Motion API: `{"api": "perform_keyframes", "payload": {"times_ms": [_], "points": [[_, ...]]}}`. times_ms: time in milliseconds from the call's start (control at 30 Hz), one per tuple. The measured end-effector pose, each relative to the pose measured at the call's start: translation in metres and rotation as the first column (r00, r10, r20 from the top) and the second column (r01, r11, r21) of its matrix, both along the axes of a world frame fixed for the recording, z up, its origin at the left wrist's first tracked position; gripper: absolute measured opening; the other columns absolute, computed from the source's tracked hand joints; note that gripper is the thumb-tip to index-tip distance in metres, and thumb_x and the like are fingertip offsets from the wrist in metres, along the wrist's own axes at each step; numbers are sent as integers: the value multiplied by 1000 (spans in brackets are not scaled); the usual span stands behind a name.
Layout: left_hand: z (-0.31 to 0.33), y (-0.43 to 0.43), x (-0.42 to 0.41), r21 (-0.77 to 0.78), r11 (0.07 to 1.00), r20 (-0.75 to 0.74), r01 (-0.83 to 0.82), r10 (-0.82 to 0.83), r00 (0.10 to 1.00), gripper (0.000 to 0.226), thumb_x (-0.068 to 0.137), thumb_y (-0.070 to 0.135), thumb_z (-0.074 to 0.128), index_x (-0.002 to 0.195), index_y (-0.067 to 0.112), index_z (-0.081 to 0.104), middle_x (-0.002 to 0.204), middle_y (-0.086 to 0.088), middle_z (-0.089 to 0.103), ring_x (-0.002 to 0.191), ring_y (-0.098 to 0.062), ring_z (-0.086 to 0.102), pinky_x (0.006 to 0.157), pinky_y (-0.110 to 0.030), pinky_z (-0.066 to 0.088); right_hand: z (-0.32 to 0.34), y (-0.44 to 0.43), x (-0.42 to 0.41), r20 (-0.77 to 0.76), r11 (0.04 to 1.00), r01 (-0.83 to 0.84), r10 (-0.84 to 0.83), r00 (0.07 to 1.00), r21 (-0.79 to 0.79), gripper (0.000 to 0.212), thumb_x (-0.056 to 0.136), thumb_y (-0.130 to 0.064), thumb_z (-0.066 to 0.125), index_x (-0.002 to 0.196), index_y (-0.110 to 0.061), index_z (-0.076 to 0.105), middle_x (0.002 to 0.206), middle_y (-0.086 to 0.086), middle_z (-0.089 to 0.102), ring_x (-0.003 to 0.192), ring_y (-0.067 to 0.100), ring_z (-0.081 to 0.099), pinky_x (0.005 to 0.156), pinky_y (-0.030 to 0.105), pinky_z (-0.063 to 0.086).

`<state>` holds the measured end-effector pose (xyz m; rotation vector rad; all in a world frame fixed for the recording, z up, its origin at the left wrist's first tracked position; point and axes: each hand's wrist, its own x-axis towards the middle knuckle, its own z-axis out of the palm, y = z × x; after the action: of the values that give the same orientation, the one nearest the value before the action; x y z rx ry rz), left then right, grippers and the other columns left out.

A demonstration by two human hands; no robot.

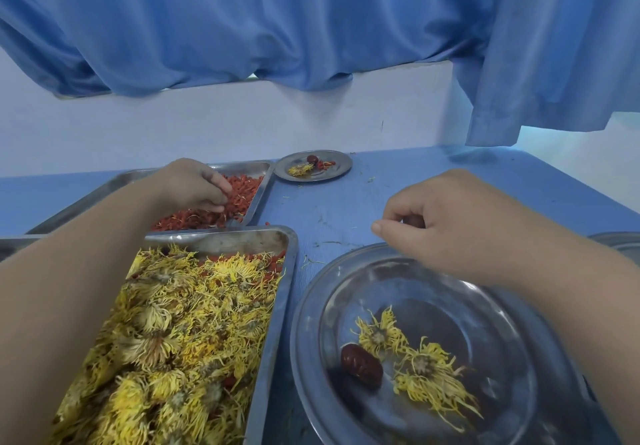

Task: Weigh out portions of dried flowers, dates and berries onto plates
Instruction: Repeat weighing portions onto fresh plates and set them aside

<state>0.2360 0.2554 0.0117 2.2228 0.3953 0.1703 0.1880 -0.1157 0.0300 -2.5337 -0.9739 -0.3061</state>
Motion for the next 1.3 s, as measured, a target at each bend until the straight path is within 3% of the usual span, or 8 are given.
{"api": "perform_keyframes", "payload": {"times_ms": [267, 433, 533, 633, 700, 1000, 1233, 1300], "points": [[31, -91, -30, -358, 885, 30, 299, -309, 951, 18, 83, -14, 60, 91, 1, 65, 82, -11, 72, 76, -18, 74, 64, -20, 57, 24, -16, -5, -3, 996, 62, -62, 998, 67, 36, 83, -49, 51, 52, -32, 54, 57, -32, 51, 54, -5, 47, 49, 20, 31], [41, -164, -55, -389, 774, 33, 499, -530, 848, 19, 81, -17, 61, 85, 0, 67, 79, -12, 72, 74, -21, 73, 65, -22, 57, 44, -35, -12, 65, 980, 94, -107, 992, 173, 31, 86, -45, 56, 67, -23, 67, 61, -9, 59, 59, 5, 51, 52, 24, 37], [39, -199, -64, -265, 744, -25, 613, -641, 767, 18, 83, -14, 63, 88, 3, 68, 79, -9, 73, 72, -18, 72, 68, -19, 56, 52, -47, -13, 60, 971, 127, -142, 988, 205, 31, 86, -46, 57, 74, -21, 70, 64, -5, 64, 60, 9, 55, 50, 22, 37], [34, -226, -68, 148, 725, -131, 672, -660, 740, 20, 83, -4, 68, 92, 13, 72, 84, -1, 75, 75, -11, 71, 72, -16, 54, 56, -57, -12, 7, 958, 152, -159, 987, 243, 32, 85, -49, 58, 73, -22, 70, 65, -15, 66, 59, 6, 58, 50, 21, 41], [30, -237, -68, 291, 673, -160, 680, -667, 728, 26, 83, -2, 65, 97, 19, 71, 92, 1, 74, 82, -8, 69, 74, -16, 54, 57, -61, -12, -13, 952, 161, -163, 987, 260, 31, 84, -49, 58, 72, -23, 69, 65, -17, 66, 56, 6, 59, 50, 22, 42], [23, -237, -84, 266, 733, -73, 626, -632, 771, 19, 91, 12, 59, 103, 24, 66, 95, 0, 75, 81, -19, 72, 84, -38, 56, 64, -57, -28, -28, 967, 147, -144, 989, 210, 29, 82, -48, 58, 74, -23, 70, 67, -14, 68, 52, 0, 59, 50, 21, 41], [13, -242, -90, 288, 812, 80, 509, -549, 832, 23, 81, -4, 61, 91, 15, 70, 80, 1, 71, 68, -20, 70, 70, -30, 59, 72, -60, -61, 82, 953, 138, -165, 983, 269, 30, 83, -47, 58, 70, -21, 68, 66, -8, 67, 58, 13, 60, 53, 28, 48], [12, -244, -91, 296, 820, 101, 491, -538, 837, 20, 79, -2, 65, 90, 14, 71, 76, 3, 70, 65, -12, 66, 67, -25, 56, 64, -66, -70, 103, 949, 174, -206, 973, 262, 31, 84, -45, 57, 64, -22, 64, 62, -16, 63, 57, 5, 57, 53, 24, 45]]}}
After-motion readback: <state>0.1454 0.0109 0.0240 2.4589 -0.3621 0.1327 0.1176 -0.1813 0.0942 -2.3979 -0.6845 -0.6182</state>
